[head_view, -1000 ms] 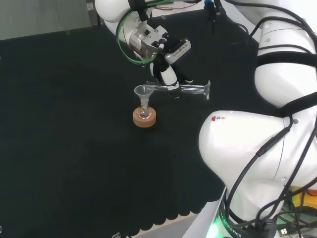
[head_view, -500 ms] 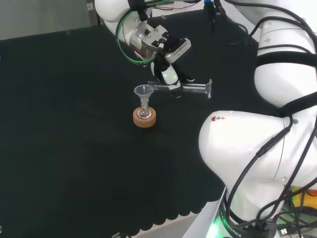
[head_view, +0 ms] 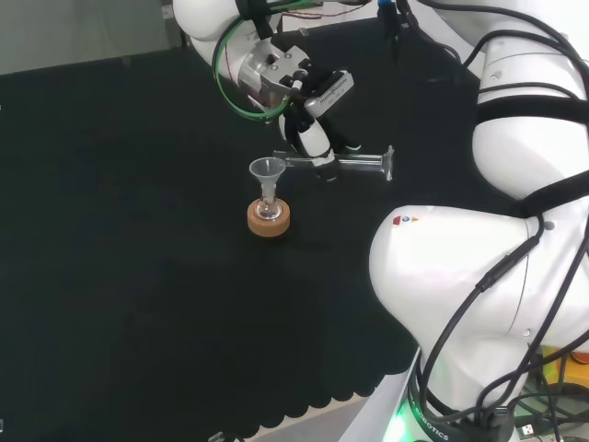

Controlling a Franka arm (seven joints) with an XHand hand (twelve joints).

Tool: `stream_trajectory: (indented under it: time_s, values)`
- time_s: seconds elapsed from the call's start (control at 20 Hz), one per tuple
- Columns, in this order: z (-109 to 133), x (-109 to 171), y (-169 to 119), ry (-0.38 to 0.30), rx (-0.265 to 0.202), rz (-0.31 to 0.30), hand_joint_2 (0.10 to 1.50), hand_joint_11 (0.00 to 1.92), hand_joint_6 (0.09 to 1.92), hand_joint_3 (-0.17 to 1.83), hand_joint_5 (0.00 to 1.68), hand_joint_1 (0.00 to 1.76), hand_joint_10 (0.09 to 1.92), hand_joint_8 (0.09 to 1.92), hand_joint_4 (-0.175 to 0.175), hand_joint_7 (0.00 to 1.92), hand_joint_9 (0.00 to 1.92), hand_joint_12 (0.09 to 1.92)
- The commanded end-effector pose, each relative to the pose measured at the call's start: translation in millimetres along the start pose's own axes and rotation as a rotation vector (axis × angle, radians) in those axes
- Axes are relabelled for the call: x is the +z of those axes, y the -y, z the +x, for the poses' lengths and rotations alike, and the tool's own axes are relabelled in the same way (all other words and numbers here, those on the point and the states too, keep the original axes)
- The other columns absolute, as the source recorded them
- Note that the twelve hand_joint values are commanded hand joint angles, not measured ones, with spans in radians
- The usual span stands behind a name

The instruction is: Pour the water from the graduated cylinder into the round-bottom flask.

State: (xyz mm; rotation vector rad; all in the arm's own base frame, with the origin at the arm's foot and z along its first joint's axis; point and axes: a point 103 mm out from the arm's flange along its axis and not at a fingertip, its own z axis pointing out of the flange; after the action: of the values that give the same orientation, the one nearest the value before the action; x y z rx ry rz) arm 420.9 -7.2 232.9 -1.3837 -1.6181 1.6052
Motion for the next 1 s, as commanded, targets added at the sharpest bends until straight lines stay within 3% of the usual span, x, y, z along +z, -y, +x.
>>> stream_trajectory:
  time_s: [0.05,1.0]
  values:
    - [-0.2,-0.3,1.3,0.004,0.003,-0.001,1.14,1.29,1.06,0.00,0.94,1.15,0.09,0.29,-0.175,1.31,1.50,0.73]
    - [2.7,-3.7,-1.4,-0.002,-0.017,-0.026,1.14,1.29,1.06,0.00,0.94,1.15,0.09,0.28,-0.175,1.31,1.50,0.73]
